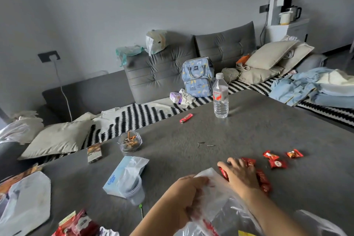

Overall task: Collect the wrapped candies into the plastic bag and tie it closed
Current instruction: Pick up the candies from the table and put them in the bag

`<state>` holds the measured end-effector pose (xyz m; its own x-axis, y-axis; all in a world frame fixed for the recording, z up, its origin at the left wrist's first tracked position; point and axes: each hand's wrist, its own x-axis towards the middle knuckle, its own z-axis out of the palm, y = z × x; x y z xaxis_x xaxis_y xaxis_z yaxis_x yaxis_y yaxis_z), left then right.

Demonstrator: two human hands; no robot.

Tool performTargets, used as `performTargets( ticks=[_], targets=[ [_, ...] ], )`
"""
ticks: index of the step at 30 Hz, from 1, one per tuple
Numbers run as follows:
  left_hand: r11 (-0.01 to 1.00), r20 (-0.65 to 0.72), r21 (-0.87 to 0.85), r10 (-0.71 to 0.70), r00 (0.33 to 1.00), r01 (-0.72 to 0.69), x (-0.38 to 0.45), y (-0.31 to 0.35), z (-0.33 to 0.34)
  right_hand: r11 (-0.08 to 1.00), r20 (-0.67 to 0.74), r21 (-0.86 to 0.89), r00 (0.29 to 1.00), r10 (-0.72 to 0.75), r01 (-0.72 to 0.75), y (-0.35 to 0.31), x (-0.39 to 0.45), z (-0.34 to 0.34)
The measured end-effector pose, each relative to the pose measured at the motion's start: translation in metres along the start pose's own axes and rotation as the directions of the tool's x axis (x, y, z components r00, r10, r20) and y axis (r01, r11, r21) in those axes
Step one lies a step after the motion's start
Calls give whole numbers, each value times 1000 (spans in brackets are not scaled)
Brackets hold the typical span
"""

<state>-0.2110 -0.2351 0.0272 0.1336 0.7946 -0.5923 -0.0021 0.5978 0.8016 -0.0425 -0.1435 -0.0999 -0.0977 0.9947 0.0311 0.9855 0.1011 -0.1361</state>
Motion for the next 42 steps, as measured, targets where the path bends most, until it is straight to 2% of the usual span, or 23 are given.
performTargets(
  ticks=[1, 3, 7, 15, 18, 21, 27, 30, 32, 35, 37, 42],
  targets=[
    [1000, -3, -3, -1, 1000, 1, 0, 0, 0, 1000, -73, 24, 997, 7, -5, -1, -2, 2],
    [1000, -15, -16, -4, 1000, 3, 0, 0, 0, 999, -82, 50, 997, -4, 8, 1, -1, 9],
    [1000, -19, -29, -3, 1000, 3, 0, -2, -1, 999, -189, 33, 982, -15, 21, 0, -1, 12],
    [995, 48, -91, 55, 997, -51, -4, 0, 1, 999, -184, 38, 982, 37, -31, 3, 1, 11],
    [995, 69, -81, 65, 995, -60, -8, 1, 0, 995, -166, 85, 984, 63, -50, 4, 1, 7],
    [997, 60, -24, 75, 995, -73, -8, -1, 1, 990, -213, 125, 973, 85, -59, 2, -2, -11],
    [974, -6, 116, 196, 981, -194, -21, 5, 9, 909, -318, 402, 915, 249, -108, 1, -17, -67],
    [953, -21, 154, 269, 963, -262, -27, 7, 11, 812, -332, 577, 885, 328, -85, 2, -35, -94],
    [939, -20, 173, 305, 952, -297, -31, 7, 13, 784, -346, 621, 886, 310, -32, 3, -53, -107],
    [920, -6, 195, 348, 937, -340, -37, 6, 16, 718, -252, 695, 950, 185, 44, 2, -95, -117],
    [908, 1, 219, 365, 931, -356, -39, 4, 17, 713, -187, 699, 976, 113, 52, 2, -123, -118],
    [898, 14, 230, 383, 924, -376, -43, -5, 16, 748, 35, 661, 998, 46, -58, -7, -169, -107]
  ],
)
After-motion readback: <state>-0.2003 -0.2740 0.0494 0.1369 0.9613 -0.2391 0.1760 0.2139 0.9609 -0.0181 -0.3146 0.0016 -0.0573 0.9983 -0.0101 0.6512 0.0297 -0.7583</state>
